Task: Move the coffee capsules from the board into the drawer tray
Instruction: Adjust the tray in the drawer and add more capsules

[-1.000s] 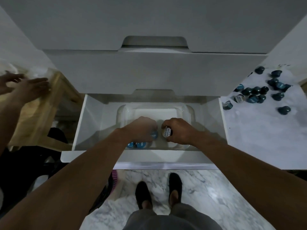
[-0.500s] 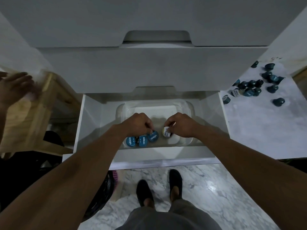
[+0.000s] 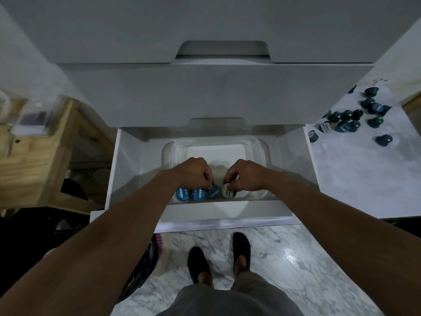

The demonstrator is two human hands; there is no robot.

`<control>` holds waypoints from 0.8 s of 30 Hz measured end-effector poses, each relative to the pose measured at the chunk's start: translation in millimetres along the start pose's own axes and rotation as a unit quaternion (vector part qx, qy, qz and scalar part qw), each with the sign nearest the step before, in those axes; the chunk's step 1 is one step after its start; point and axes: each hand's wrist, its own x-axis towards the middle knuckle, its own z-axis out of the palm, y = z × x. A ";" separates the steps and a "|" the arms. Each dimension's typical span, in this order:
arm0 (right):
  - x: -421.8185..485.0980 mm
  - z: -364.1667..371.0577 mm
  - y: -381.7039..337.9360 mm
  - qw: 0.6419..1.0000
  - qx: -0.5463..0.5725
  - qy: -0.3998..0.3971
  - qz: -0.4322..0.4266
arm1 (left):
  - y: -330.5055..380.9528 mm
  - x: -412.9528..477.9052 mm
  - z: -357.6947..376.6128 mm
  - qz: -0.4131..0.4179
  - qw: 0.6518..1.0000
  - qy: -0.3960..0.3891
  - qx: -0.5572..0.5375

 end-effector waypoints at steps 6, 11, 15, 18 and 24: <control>-1.2 0.5 -2.1 1.000 -0.012 0.010 0.005 | -2.0 -1.3 -0.4 -0.001 1.000 0.006 0.007; -9.2 -0.7 -8.2 0.995 -0.014 0.095 0.011 | 3.6 -8.1 -1.2 -0.005 0.996 0.083 0.039; -23.0 4.7 -14.1 0.973 -0.055 0.221 0.025 | 17.8 -22.0 1.5 -0.006 0.969 0.210 0.132; -42.7 4.2 -18.3 0.950 -0.104 0.295 0.022 | 38.6 -37.4 5.6 0.014 0.934 0.310 0.175; -89.1 -7.4 -5.8 0.917 -0.122 0.379 -0.022 | 80.6 -65.6 16.3 0.075 0.878 0.434 0.187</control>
